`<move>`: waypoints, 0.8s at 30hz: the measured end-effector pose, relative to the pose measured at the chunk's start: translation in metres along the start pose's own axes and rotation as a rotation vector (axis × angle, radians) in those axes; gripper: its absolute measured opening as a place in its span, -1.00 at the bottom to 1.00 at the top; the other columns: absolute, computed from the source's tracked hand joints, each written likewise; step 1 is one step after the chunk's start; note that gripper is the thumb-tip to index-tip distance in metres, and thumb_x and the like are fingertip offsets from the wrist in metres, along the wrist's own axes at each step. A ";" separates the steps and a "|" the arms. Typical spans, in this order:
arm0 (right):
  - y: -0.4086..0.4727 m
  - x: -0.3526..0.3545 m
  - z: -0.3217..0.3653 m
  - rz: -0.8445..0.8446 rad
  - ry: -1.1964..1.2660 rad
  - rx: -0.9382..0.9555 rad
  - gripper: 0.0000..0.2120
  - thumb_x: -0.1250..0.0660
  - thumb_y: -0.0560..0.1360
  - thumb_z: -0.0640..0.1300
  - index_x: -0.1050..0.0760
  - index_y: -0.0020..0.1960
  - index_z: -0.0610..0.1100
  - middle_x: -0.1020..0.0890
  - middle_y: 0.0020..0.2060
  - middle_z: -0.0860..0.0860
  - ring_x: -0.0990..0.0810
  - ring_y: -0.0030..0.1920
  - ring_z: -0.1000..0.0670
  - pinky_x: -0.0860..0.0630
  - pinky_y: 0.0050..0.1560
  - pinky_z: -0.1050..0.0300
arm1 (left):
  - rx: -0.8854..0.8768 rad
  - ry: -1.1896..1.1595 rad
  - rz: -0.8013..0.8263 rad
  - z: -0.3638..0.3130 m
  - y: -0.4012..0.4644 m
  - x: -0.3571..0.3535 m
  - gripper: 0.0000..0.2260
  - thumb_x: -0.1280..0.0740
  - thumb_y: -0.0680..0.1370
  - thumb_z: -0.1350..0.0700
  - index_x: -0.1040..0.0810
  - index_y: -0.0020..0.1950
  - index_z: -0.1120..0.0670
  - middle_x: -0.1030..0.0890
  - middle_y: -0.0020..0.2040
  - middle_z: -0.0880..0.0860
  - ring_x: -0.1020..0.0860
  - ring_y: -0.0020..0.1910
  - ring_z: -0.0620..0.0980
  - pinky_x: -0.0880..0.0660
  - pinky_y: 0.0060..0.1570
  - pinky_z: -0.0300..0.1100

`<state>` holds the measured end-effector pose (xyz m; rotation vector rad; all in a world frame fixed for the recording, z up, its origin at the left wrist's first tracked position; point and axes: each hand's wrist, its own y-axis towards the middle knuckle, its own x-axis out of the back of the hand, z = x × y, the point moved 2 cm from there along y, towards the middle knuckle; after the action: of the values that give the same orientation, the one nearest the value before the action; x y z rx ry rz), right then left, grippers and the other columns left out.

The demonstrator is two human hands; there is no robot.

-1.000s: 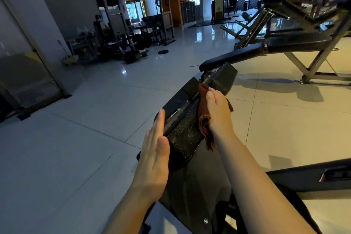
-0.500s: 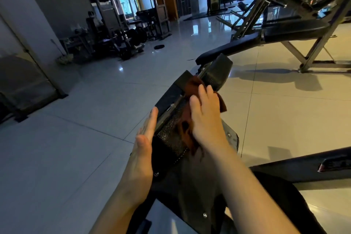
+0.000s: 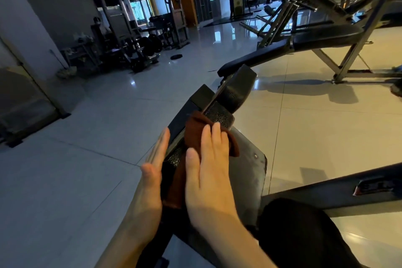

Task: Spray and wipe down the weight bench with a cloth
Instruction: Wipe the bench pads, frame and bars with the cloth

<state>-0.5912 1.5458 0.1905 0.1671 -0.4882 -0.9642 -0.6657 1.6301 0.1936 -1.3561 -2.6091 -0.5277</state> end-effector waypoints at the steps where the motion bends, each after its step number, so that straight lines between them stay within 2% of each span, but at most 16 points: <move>1: 0.016 0.005 -0.007 -0.010 0.014 0.011 -0.47 0.11 0.64 0.13 0.33 0.49 0.16 0.36 0.40 0.36 0.42 0.45 0.26 0.32 0.46 0.25 | -0.015 0.012 -0.004 0.001 0.001 0.001 -0.10 0.05 0.13 -0.71 -0.11 0.44 -0.41 -0.16 0.51 -0.35 -0.16 0.51 -0.19 -0.18 0.48 0.08; 3: 0.058 0.015 -0.024 0.019 0.032 -0.002 -0.49 0.07 0.67 0.07 0.09 0.58 0.02 0.12 0.54 0.19 0.23 0.54 0.11 0.18 0.51 0.18 | -0.063 0.084 -0.018 0.000 0.001 0.000 -0.14 0.11 0.24 -0.66 -0.08 0.47 -0.32 -0.08 0.50 -0.41 -0.04 0.52 -0.29 0.00 0.53 0.03; 4: 0.078 0.022 -0.033 0.024 0.030 -0.022 -0.56 0.05 0.68 0.03 -0.10 0.53 -0.04 -0.08 0.53 0.06 0.04 0.55 0.00 0.03 0.50 0.16 | -0.077 0.114 -0.028 -0.001 0.000 -0.002 -0.15 0.15 0.28 -0.64 -0.06 0.48 -0.29 -0.05 0.49 -0.44 0.00 0.50 -0.35 0.07 0.53 -0.03; 5: 0.096 0.029 -0.040 0.015 0.029 -0.059 -0.67 0.02 0.69 -0.02 -0.27 0.39 -0.09 -0.27 0.42 -0.02 -0.22 0.45 -0.05 -0.12 0.41 0.23 | -0.081 0.129 -0.035 -0.002 -0.001 -0.003 -0.16 0.16 0.29 -0.63 -0.05 0.48 -0.27 -0.03 0.48 -0.46 0.03 0.49 -0.39 0.11 0.51 -0.10; 6: 0.111 0.036 -0.044 0.013 0.033 -0.105 -0.76 0.01 0.69 -0.07 -0.35 0.24 -0.12 -0.39 0.26 -0.06 -0.40 0.22 0.05 -0.23 0.22 0.34 | -0.081 0.136 -0.046 -0.003 -0.002 -0.004 -0.16 0.17 0.28 -0.64 -0.03 0.48 -0.28 -0.03 0.47 -0.48 0.03 0.48 -0.41 0.12 0.50 -0.15; 7: 0.119 0.039 -0.047 0.015 0.009 -0.137 -0.80 0.00 0.69 -0.09 -0.37 0.15 -0.12 -0.43 0.12 -0.05 -0.42 0.00 0.17 -0.26 0.01 0.43 | -0.080 0.147 -0.059 -0.003 -0.002 -0.005 -0.16 0.18 0.26 -0.65 -0.02 0.47 -0.30 -0.02 0.46 -0.50 0.04 0.47 -0.43 0.12 0.48 -0.19; 9: 0.117 0.037 -0.048 -0.026 0.037 -0.172 -0.77 0.01 0.69 -0.06 -0.39 0.08 -0.10 -0.47 -0.01 -0.02 -0.40 -0.17 0.21 -0.30 -0.15 0.38 | -0.074 0.173 -0.074 -0.004 -0.002 -0.006 -0.15 0.21 0.23 -0.66 0.01 0.46 -0.34 -0.01 0.46 -0.50 0.04 0.45 -0.46 0.12 0.48 -0.21; 11: 0.098 0.031 -0.043 -0.088 0.144 -0.174 -0.72 0.03 0.68 0.03 -0.38 0.12 -0.09 -0.50 0.02 -0.04 -0.49 -0.07 0.12 -0.44 0.01 0.17 | -0.054 0.172 -0.080 -0.006 -0.001 -0.006 -0.14 0.21 0.20 -0.67 0.01 0.45 -0.36 -0.01 0.47 -0.48 0.04 0.45 -0.46 0.13 0.51 -0.15; 12: 0.082 0.026 -0.036 -0.108 0.135 -0.148 -0.65 0.04 0.65 0.10 -0.35 0.23 -0.09 -0.48 0.15 -0.05 -0.50 0.12 0.02 -0.48 0.17 0.01 | -0.043 0.165 -0.077 -0.006 -0.001 -0.005 -0.14 0.20 0.19 -0.68 0.00 0.43 -0.39 -0.02 0.47 -0.48 0.03 0.45 -0.46 0.12 0.52 -0.10; 13: 0.064 0.020 -0.029 -0.099 0.094 -0.110 -0.55 0.05 0.63 0.15 -0.26 0.41 -0.05 -0.37 0.37 -0.04 -0.37 0.36 -0.04 -0.38 0.37 -0.09 | -0.038 0.156 -0.073 -0.007 0.000 -0.005 -0.16 0.19 0.18 -0.69 -0.01 0.42 -0.41 -0.03 0.46 -0.50 0.02 0.46 -0.45 0.11 0.53 -0.06; 14: 0.046 0.015 -0.021 -0.075 0.053 -0.072 -0.46 0.06 0.62 0.17 -0.04 0.55 0.03 -0.11 0.54 0.04 -0.10 0.54 -0.01 -0.16 0.52 -0.07 | -0.032 0.137 -0.067 -0.007 0.000 -0.005 -0.17 0.18 0.17 -0.69 -0.02 0.40 -0.44 -0.04 0.45 -0.51 0.00 0.46 -0.44 0.09 0.54 -0.02; 15: 0.027 0.009 -0.013 -0.029 0.024 -0.047 -0.43 0.06 0.63 0.16 0.19 0.56 0.12 0.16 0.56 0.17 0.18 0.55 0.12 0.07 0.55 0.03 | -0.026 0.107 -0.056 -0.007 0.000 -0.004 -0.19 0.15 0.16 -0.69 -0.04 0.38 -0.46 -0.06 0.45 -0.49 -0.03 0.48 -0.39 0.05 0.54 0.03; 16: 0.010 0.003 -0.007 0.017 -0.008 -0.022 -0.42 0.05 0.64 0.15 0.36 0.48 0.17 0.35 0.47 0.29 0.36 0.49 0.23 0.23 0.51 0.14 | -0.016 0.070 -0.042 -0.007 0.001 -0.004 -0.18 0.12 0.16 -0.70 -0.06 0.38 -0.47 -0.08 0.48 -0.44 -0.07 0.51 -0.31 -0.01 0.53 0.09; 17: -0.004 -0.001 0.000 0.057 -0.050 -0.001 -0.41 0.04 0.64 0.15 0.44 0.40 0.20 0.46 0.37 0.37 0.47 0.42 0.29 0.33 0.45 0.22 | -0.004 0.042 -0.029 -0.006 0.000 -0.004 -0.17 0.08 0.15 -0.70 -0.08 0.39 -0.47 -0.10 0.51 -0.37 -0.10 0.52 -0.23 -0.05 0.51 0.14; 20: -0.017 -0.001 0.004 0.063 -0.082 0.039 -0.43 0.06 0.63 0.16 0.47 0.35 0.23 0.51 0.27 0.45 0.53 0.36 0.35 0.39 0.39 0.29 | 0.005 0.010 0.003 -0.005 -0.001 -0.003 -0.10 0.04 0.15 -0.70 -0.09 0.45 -0.40 -0.17 0.54 -0.23 -0.17 0.52 -0.14 -0.11 0.50 0.16; 24: 0.018 0.010 -0.010 0.036 -0.022 0.057 -0.46 0.10 0.65 0.12 0.29 0.52 0.12 0.33 0.46 0.31 0.38 0.47 0.28 0.28 0.47 0.24 | -0.029 0.018 0.036 -0.003 -0.002 -0.001 -0.21 0.07 0.26 -0.66 -0.11 0.46 -0.42 -0.17 0.54 -0.22 -0.13 0.53 -0.14 -0.07 0.50 0.18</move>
<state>-0.5685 1.5473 0.1907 0.1987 -0.5373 -0.9180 -0.6669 1.6275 0.1953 -1.3975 -2.5676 -0.5724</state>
